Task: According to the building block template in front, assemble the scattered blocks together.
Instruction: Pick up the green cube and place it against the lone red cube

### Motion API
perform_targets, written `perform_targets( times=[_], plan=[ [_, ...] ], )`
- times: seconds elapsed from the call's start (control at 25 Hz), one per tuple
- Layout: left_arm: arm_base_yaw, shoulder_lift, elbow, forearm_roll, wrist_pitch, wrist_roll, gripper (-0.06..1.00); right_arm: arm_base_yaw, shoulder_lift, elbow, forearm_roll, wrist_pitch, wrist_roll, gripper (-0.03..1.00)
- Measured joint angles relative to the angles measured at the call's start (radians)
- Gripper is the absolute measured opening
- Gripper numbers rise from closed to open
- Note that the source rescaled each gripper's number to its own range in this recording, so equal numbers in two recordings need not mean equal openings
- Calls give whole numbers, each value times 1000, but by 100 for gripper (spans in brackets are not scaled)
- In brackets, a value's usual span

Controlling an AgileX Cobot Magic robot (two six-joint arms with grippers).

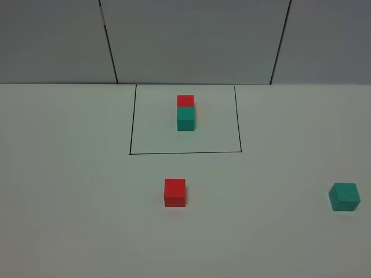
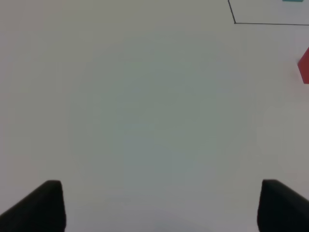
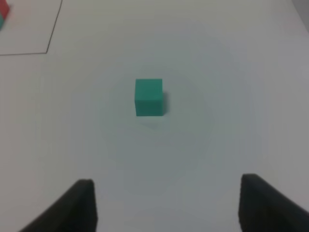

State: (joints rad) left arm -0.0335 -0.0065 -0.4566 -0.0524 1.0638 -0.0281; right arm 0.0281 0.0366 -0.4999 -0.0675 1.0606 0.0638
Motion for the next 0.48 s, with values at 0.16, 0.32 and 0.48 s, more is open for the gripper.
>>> perform_targets(
  times=[0.16, 0.32, 0.48],
  plan=[
    [0, 0, 0, 2, 0, -1, 80, 0, 0, 0, 0, 0, 0, 59],
    [0, 0, 0, 2, 0, -1, 80, 0, 0, 0, 0, 0, 0, 59],
    [0, 3, 0, 2, 0, -1, 80, 0, 0, 0, 0, 0, 0, 59]
  ],
)
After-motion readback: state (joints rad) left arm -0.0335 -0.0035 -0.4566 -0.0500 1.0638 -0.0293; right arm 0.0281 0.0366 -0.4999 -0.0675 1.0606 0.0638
